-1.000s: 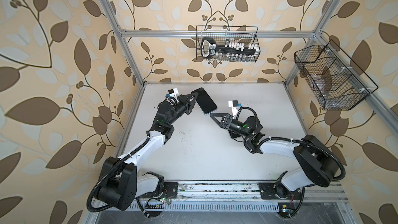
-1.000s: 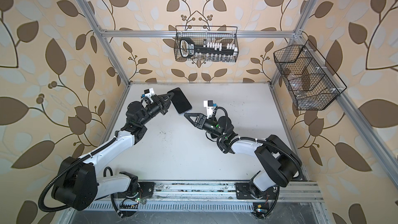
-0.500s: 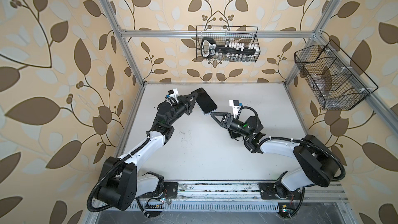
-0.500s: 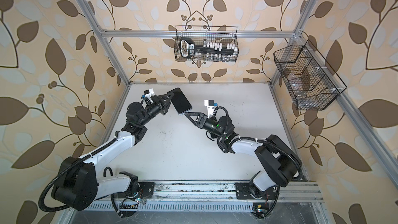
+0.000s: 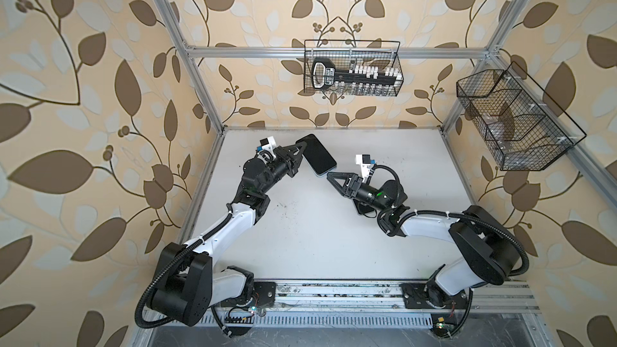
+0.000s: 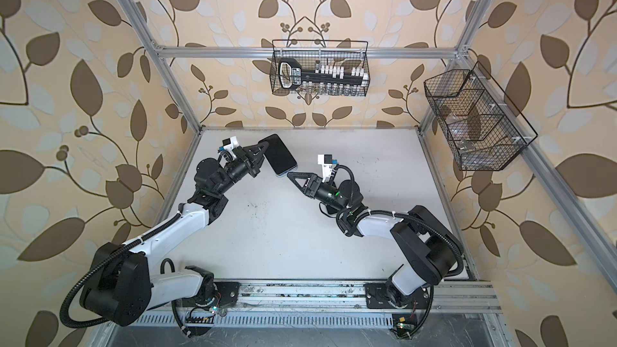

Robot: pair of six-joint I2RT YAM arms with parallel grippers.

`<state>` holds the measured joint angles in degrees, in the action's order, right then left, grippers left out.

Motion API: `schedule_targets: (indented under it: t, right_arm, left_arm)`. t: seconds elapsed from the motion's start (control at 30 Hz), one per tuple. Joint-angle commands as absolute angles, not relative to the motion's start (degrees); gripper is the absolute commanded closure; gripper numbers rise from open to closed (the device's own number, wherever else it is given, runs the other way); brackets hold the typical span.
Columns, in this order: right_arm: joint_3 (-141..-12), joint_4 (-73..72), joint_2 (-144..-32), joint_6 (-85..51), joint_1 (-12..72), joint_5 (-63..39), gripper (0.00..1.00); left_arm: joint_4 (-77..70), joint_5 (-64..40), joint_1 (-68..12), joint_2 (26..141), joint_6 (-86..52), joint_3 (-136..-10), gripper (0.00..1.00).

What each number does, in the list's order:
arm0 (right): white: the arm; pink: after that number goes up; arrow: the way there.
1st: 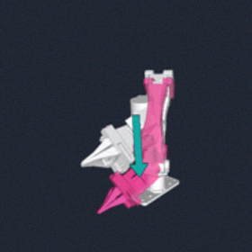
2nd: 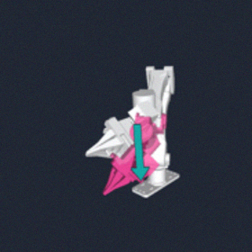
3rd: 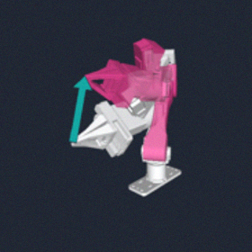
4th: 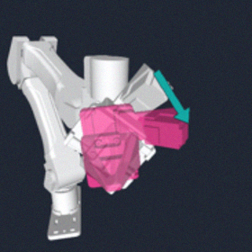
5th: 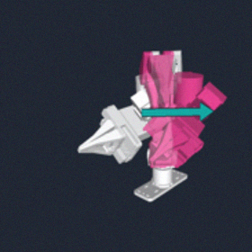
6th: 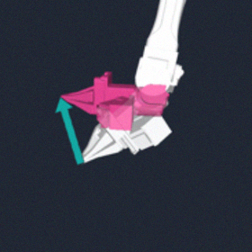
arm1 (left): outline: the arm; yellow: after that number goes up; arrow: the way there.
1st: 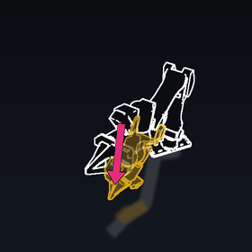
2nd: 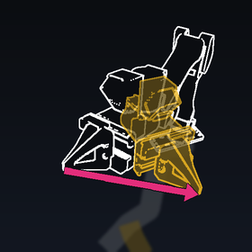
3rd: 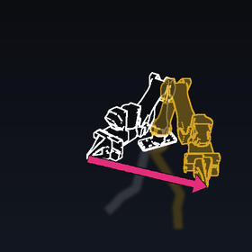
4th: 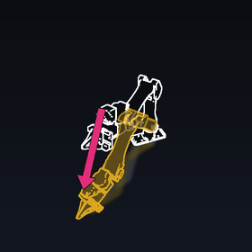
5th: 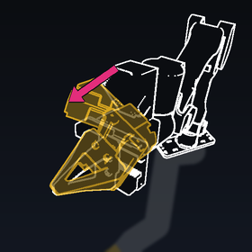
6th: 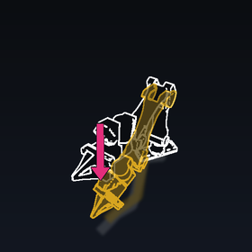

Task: Take the phone out of the phone case
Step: Remove the phone case from the phone.

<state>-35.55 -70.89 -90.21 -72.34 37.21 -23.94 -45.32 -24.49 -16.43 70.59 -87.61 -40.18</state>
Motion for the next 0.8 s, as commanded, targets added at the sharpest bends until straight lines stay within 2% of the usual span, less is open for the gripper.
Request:
schedule_targets:
  t: [0.0, 0.47, 0.77]
  right_arm:
    - [-36.7, -72.8, -92.0, -75.1, 36.6, -21.4, 0.25]
    - [-37.1, -73.2, -92.7, -75.6, 36.8, -21.0, 0.26]
    - [-36.1, -71.0, -89.1, -75.2, 36.6, -20.5, 0.26]
  left_arm:
    - [-54.8, -26.1, -17.2, 69.1, -90.8, -40.9, 1.0]
    - [-58.0, -26.5, -17.7, 71.8, -92.3, -40.8, 1.0]
    - [-58.1, -26.6, -17.7, 72.7, -90.9, -40.7, 1.0]
